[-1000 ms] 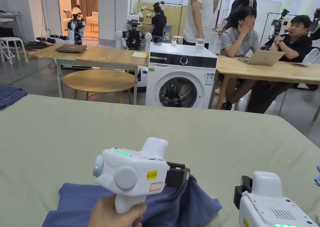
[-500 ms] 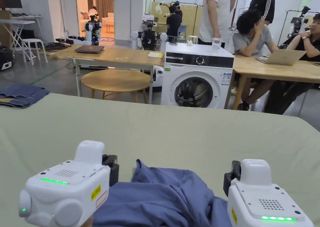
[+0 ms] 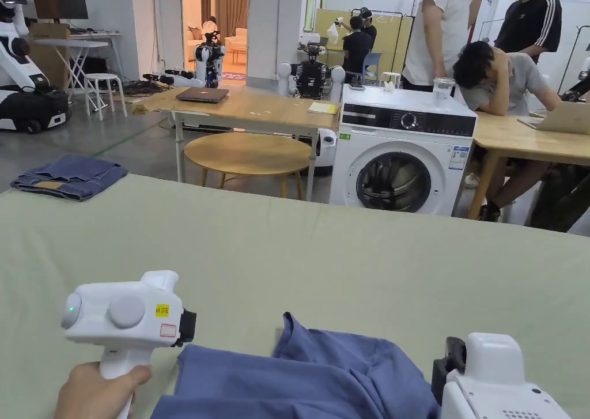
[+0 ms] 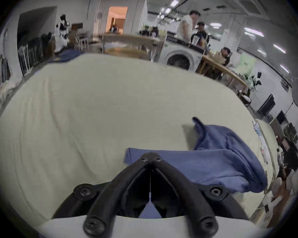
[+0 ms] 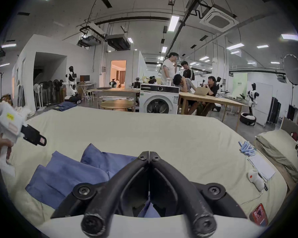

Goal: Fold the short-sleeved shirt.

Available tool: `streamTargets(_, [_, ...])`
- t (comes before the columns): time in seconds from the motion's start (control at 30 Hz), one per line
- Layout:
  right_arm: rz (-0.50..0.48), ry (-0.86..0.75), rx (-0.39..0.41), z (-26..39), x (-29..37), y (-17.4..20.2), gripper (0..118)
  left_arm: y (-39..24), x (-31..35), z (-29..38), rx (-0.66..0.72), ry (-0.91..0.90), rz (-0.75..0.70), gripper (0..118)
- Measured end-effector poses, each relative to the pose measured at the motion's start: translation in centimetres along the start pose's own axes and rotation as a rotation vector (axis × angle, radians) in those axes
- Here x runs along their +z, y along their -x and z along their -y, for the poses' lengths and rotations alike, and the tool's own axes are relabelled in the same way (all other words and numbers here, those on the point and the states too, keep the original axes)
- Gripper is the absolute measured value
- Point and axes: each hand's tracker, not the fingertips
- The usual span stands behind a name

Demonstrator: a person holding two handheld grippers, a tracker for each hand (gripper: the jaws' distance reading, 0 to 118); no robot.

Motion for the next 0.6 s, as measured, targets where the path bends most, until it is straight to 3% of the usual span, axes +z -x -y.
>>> streamTargets(0.07, [0.005,0.012,0.0,0.3,-0.4,-0.3,0,0.7,-2.1,-1.1,0.004,0.058,0.018,41])
streamTargets(0.17, [0.015,0.03,0.008,0.7,-1.0,-0.9,0,1.2,-4.7,-1.7,0.03,0.118,0.007,56])
streamTargets(0.33, [0.042,0.067,0.013,1.8,-1.6,-2.4,0,0.8,-8.9,-0.7,0.02,0.291,-0.067,57])
streamTargets(0.43, [0.06,0.091,0.008,2.4,-1.8,-3.3,0,-0.1,-8.2,0.1,-0.024,0.22,-0.102,56])
streamTargets(0.47, [0.062,0.098,0.005,2.5,-1.8,-3.6,0,-0.5,-8.2,0.1,-0.024,0.219,-0.114,49])
streamTargets(0.53, [0.069,0.112,-0.002,2.8,-1.9,-4.2,0,-1.3,-7.7,0.6,-0.091,0.19,-0.103,15])
streamTargets(0.6, [0.07,0.126,-0.014,2.8,-2.0,-4.9,0,-2.0,-7.3,1.1,-0.151,0.184,-0.107,1])
